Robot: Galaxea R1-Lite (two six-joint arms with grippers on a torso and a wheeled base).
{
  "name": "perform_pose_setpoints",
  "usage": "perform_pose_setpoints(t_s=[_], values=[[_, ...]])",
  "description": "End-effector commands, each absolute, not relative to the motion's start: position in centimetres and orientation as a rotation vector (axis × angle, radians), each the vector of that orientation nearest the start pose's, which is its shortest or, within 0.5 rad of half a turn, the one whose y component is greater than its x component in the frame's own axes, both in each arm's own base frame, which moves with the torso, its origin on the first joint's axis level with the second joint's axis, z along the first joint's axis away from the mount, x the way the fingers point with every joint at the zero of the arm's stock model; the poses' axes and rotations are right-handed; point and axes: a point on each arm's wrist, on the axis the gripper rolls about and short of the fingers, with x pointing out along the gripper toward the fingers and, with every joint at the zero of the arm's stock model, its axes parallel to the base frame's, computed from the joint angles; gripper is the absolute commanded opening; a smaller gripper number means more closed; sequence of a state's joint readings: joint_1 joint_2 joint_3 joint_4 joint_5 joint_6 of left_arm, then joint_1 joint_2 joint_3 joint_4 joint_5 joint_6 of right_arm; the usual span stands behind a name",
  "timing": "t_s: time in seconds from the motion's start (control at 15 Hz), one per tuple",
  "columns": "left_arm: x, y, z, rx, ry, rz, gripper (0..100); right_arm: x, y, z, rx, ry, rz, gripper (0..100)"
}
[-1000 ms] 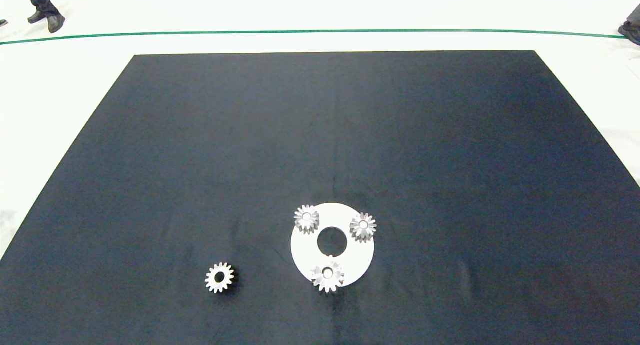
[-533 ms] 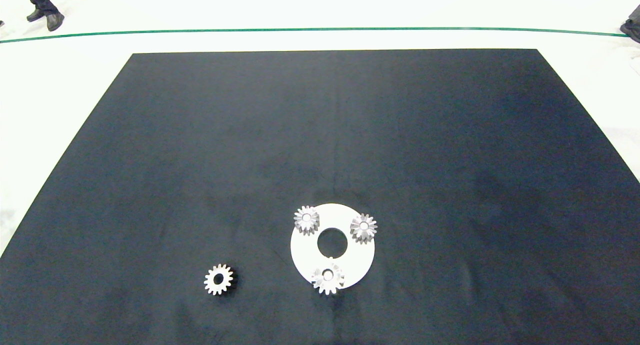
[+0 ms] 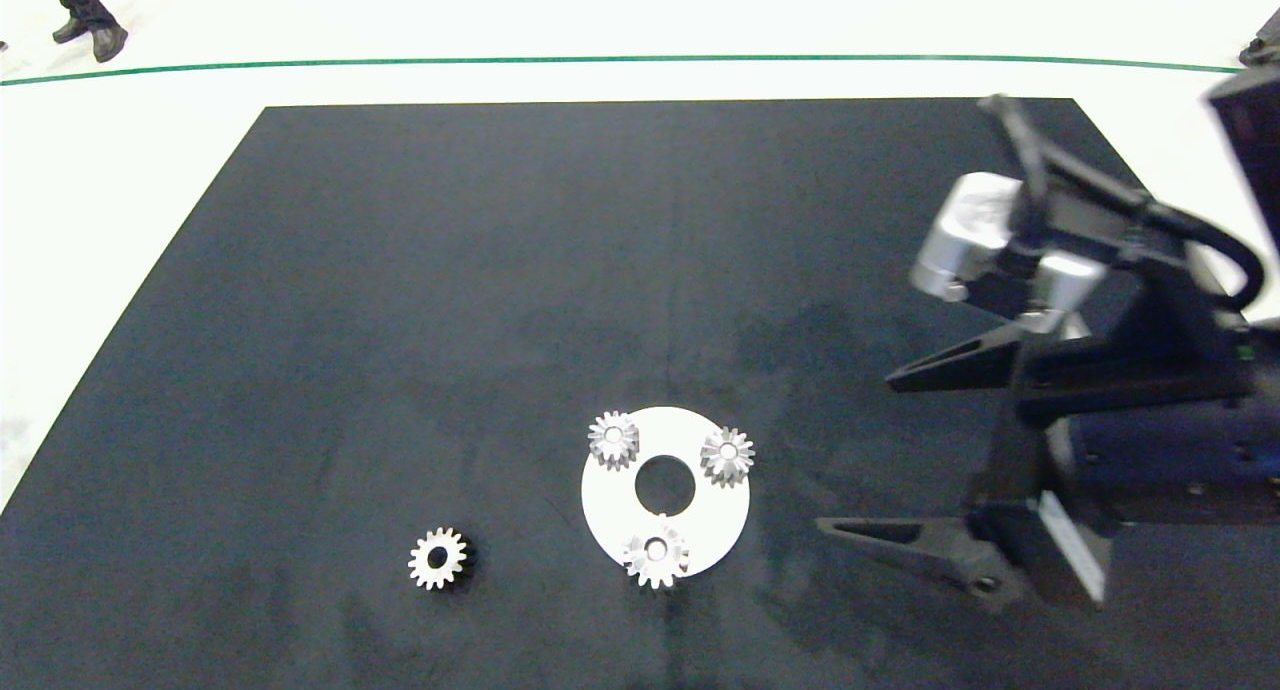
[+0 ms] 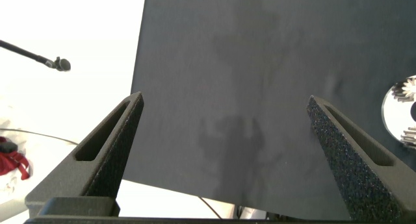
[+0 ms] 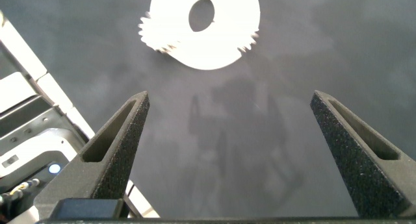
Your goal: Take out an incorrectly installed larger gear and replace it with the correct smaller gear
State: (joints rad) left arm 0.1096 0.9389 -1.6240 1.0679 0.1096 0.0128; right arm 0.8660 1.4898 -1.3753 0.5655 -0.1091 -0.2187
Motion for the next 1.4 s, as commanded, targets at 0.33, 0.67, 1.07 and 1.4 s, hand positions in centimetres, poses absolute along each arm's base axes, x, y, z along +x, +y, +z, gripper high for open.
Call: perform_pose_setpoints(t_s=[0.33,0.67,1.07,1.4], values=[[0.0,0.2,37.2,0.018,0.377,0.21,100,17.5,28.7,23.5,-0.761,0.673,0.864,100],[0.0,0.2,37.2,0.019,0.377,0.209,100,18.5,30.2,21.6,-0.804,0.703,0.826,100],[-0.5,0.2,37.2,0.019,0.365,0.203,100,19.1,30.6,20.4,-0.825,0.737,0.815,95],[-0.6,0.2,37.2,0.022,0.363,0.202,100,19.6,30.8,19.1,-0.872,0.758,0.772,85]])
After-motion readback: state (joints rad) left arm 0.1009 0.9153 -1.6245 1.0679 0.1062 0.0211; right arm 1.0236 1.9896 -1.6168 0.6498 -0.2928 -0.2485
